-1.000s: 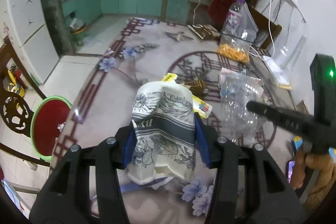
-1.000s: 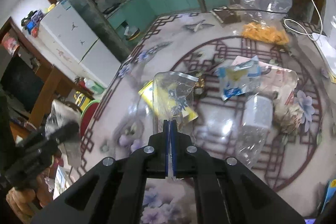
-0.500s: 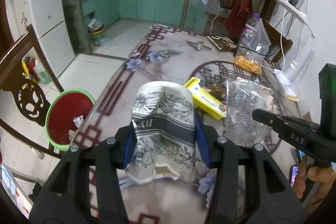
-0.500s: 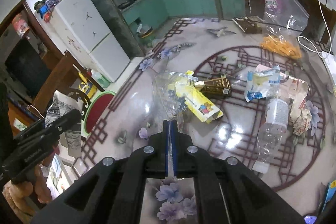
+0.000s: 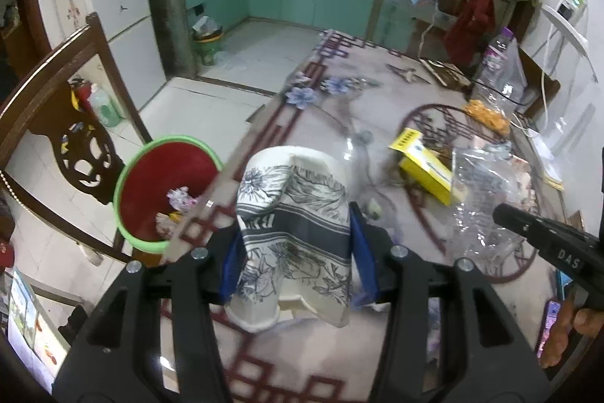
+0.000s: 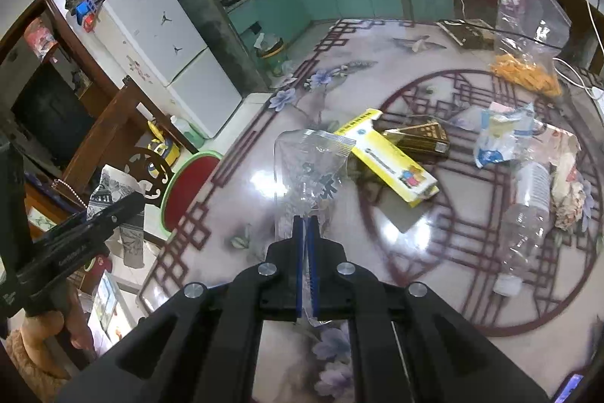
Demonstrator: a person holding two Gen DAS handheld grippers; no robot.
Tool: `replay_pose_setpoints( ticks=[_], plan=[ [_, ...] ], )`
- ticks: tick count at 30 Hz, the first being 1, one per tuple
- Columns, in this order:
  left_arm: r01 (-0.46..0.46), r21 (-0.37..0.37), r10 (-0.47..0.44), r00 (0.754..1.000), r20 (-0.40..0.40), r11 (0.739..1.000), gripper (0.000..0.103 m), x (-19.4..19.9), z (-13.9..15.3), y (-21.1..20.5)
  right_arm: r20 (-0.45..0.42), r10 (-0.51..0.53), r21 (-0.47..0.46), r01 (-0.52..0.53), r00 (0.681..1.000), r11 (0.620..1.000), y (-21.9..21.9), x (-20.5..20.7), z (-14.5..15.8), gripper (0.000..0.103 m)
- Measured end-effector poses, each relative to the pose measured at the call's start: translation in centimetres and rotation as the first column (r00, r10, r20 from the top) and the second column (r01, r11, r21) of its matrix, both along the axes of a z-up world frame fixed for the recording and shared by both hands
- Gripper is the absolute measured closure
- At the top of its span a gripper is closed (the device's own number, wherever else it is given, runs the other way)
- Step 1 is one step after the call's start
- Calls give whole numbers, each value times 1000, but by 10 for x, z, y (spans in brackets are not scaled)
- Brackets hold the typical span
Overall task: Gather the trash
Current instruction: 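Carry the paper cup and clear plastic bag over the red bucket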
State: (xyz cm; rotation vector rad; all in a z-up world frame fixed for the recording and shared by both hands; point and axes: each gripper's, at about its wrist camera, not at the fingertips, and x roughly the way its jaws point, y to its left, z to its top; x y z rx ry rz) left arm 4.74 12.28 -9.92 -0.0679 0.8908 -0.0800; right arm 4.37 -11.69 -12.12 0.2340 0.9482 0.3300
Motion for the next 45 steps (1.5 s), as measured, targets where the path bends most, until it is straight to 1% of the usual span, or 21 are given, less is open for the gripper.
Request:
replay_pose_setpoints(
  ticks=[4, 9, 12, 14, 17, 22, 25, 27, 28, 29, 30, 32, 34, 35, 37, 40, 41, 42, 43, 44, 45],
  plan=[
    [-15, -3, 15, 1000, 10, 1000, 55, 9, 1, 23, 9, 2, -9, -1, 1000, 1000, 19, 8, 3, 100],
    [-7, -15, 7, 1000, 11, 1000, 55, 28, -1, 58, 11, -26, -20, 26, 1000, 999, 48, 25, 6, 100],
    [-5, -19, 5, 1000, 15, 1000, 55, 41, 0, 82, 25, -18, -43, 20, 1000, 999, 75, 33, 12, 98],
    [5, -18, -5, 1000, 11, 1000, 55, 50, 0, 98, 16, -26, -54, 27, 1000, 998, 94, 40, 9, 98],
    [16, -13, -16, 1000, 17, 1000, 55, 60, -2, 122, 3, -25, -46, 26, 1000, 999, 120, 47, 4, 98],
    [2, -19, -3, 1000, -30, 1000, 55, 80, -18, 165, -7, -1, -36, 1, 1000, 999, 164, 62, -2, 98],
    [-7, -21, 6, 999, -43, 1000, 55, 89, -24, 184, -7, 27, -52, -27, 1000, 998, 193, 74, -2, 99],
    [-10, -25, 9, 999, -47, 1000, 55, 93, -26, 194, -10, 35, -68, -35, 999, 997, 202, 80, -2, 96],
    [-11, -28, 10, 999, -45, 1000, 55, 94, -25, 198, -29, 40, -80, -42, 999, 996, 205, 84, -6, 72],
    [-12, -31, 10, 999, -42, 999, 55, 96, -25, 203, -53, 34, -95, -39, 998, 995, 207, 87, -11, 30],
    [-13, -34, 11, 999, -42, 999, 55, 97, -25, 205, -69, 21, -104, -28, 997, 994, 206, 88, -18, 20],
    [-13, -44, 11, 999, -44, 999, 55, 100, -26, 211, -92, 6, -114, -16, 996, 993, 205, 88, -32, 21],
    [-10, -50, 7, 999, -51, 999, 55, 103, -29, 214, -140, 14, -168, -38, 990, 985, 209, 90, -51, 21],
    [-7, -52, 4, 998, -55, 999, 55, 105, -30, 214, -168, 16, -219, -53, 986, 974, 211, 90, -63, 21],
    [3, -52, -6, 998, -62, 999, 55, 108, -31, 214, -204, 33, -288, -92, 978, 953, 214, 90, -84, 20],
    [18, -46, -21, 998, -66, 999, 55, 110, -30, 212, -241, 48, -402, -144, 969, 904, 217, 89, -114, 21],
    [21, -45, -24, 998, -65, 999, 55, 111, -31, 212, -259, 58, -453, -174, 964, 874, 219, 89, -127, 23],
    [20, -48, -23, 998, -65, 999, 55, 111, -31, 212, -273, 64, -473, -192, 960, 860, 220, 89, -134, 26],
    [17, -47, -20, 997, -68, 999, 55, 112, -31, 211, -286, 70, -476, -205, 956, 855, 219, 89, -139, 30],
    [16, -48, -19, 997, -73, 999, 55, 112, -32, 211, -281, 82, -434, -203, 956, 878, 217, 89, -139, 41],
    [16, -45, -19, 997, -74, 999, 55, 113, -32, 211, -284, 78, -407, -193, 956, 893, 214, 91, -139, 46]
  ],
)
